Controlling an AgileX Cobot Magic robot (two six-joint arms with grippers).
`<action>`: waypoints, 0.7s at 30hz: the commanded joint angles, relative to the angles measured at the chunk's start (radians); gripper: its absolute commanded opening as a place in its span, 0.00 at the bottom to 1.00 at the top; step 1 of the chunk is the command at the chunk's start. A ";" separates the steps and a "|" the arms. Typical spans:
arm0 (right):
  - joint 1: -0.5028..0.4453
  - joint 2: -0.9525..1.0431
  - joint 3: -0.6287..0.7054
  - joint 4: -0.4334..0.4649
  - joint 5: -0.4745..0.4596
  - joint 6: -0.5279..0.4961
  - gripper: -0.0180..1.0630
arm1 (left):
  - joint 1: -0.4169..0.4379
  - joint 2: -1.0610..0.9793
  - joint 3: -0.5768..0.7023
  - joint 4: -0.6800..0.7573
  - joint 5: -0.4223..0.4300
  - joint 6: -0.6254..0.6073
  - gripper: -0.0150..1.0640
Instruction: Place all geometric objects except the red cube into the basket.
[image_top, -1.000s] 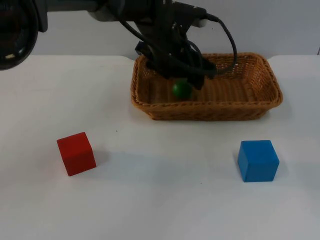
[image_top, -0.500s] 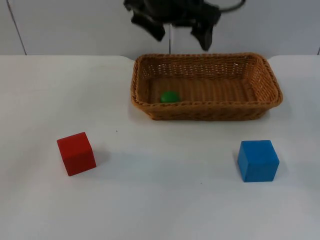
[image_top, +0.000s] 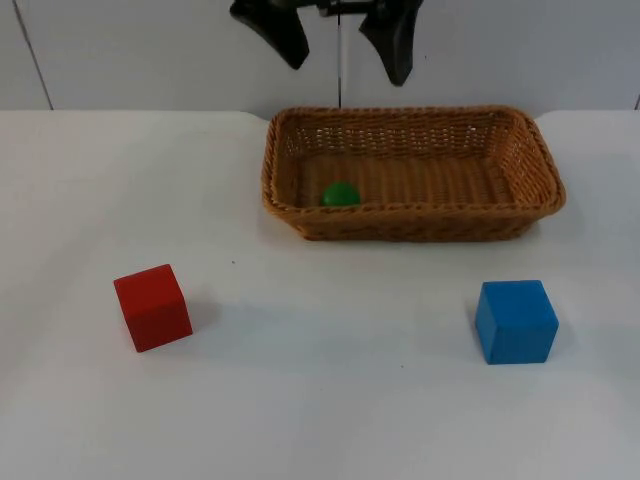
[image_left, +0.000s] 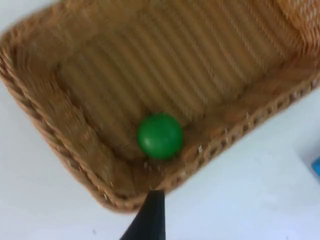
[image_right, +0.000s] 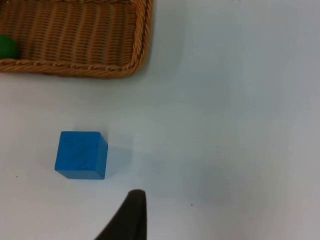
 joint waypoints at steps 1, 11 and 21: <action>-0.006 -0.003 0.002 -0.006 -0.007 -0.010 0.99 | 0.004 -0.034 0.048 -0.019 0.004 -0.005 0.85; -0.006 -0.003 0.002 0.000 0.001 -0.010 0.99 | 0.005 -0.253 0.455 0.002 -0.183 -0.007 0.85; -0.006 -0.003 0.002 -0.006 0.003 -0.010 0.99 | 0.107 -0.495 0.824 -0.010 -0.347 -0.046 0.85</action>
